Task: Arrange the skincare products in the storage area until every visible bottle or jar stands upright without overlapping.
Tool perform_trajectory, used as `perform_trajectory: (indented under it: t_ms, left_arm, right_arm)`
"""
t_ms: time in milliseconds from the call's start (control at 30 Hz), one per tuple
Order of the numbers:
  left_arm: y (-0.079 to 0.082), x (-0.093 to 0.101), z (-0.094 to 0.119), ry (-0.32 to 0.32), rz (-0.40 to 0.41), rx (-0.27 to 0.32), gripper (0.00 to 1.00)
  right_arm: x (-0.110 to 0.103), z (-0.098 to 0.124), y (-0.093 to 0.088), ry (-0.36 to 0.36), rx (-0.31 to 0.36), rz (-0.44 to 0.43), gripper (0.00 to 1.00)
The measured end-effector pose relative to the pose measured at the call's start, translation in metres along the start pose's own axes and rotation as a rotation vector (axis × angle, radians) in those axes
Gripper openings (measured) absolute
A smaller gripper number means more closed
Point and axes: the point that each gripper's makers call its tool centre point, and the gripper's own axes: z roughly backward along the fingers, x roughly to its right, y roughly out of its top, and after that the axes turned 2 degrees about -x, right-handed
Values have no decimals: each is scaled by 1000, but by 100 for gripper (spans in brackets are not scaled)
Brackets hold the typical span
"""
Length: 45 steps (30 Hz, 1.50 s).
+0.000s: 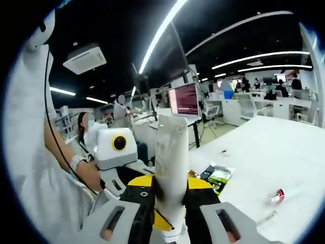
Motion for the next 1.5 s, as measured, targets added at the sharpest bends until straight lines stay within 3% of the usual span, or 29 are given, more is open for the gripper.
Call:
perform_trajectory:
  t_ms: [300,633,733,800,833,900,1200,1500]
  left_arm:
    - [-4,-11,2,56,-3,-24,19]
    - [-10,-29,5,178,-35,-62,18]
    - [-11,-37,7,247,-83,-82,19]
    - [-12,-39,5,294,-105,-95,19]
    - [-12,-39,4,301,-106,-91,19]
    - [-15,-41,3,302,-101,-109,19]
    - [-15,-46,5,344,-105,-109,21]
    - [-8,-45,1,358,-238,-93,23]
  right_arm:
    - [6,-8,-2,-69,-3,-46,19]
    - [18,-14,-7,-253,-72,-122,24]
    - [22,-16,-8,-310,-73,-205,26]
    - [25,-19,-4,-346,-24,-323,29]
    - [29,-19,-2,-374,0,-325,31]
    - [32,-21,-6,-388,-48,-264,31]
    - [33,-24,-5,-357,-43,-256,27]
    - [30,-18,-1,-351,-53,-154,26]
